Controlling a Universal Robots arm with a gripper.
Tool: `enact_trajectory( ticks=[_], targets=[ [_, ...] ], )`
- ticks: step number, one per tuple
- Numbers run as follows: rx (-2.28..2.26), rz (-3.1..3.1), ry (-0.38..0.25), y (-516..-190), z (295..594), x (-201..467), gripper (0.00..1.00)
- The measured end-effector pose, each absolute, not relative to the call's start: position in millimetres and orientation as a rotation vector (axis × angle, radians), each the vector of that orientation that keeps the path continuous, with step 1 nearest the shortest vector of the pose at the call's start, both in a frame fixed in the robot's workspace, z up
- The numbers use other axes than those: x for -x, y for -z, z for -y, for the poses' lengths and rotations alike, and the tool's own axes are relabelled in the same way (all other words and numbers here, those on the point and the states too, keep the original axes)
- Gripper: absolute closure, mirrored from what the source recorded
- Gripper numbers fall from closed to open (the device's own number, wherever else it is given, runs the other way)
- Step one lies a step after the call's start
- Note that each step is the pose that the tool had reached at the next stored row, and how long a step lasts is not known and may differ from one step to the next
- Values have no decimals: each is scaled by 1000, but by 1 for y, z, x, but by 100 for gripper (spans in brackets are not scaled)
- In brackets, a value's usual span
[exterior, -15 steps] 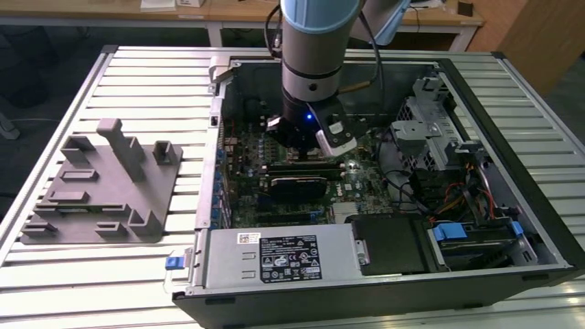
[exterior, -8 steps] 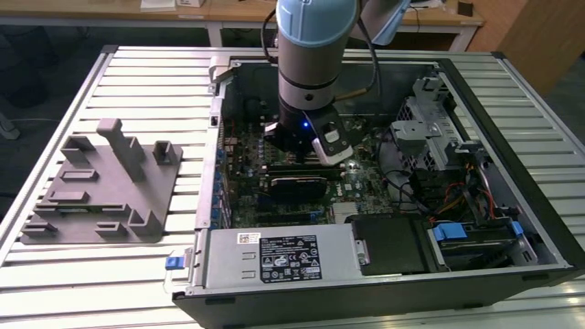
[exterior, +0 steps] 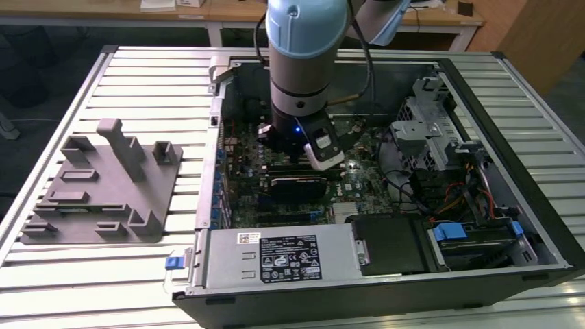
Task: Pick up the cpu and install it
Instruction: 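Install the second cpu locking lever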
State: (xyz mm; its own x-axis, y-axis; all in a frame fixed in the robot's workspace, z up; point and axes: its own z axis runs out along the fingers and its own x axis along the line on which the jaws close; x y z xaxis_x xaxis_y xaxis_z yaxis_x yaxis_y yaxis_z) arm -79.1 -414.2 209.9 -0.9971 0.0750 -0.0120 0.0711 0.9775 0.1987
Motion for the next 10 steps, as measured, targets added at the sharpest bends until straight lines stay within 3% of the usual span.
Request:
enact_trajectory(
  ticks=[10],
  targets=[
    [-115, -3100, -360, -200, 415, 85, 89]
  ],
)
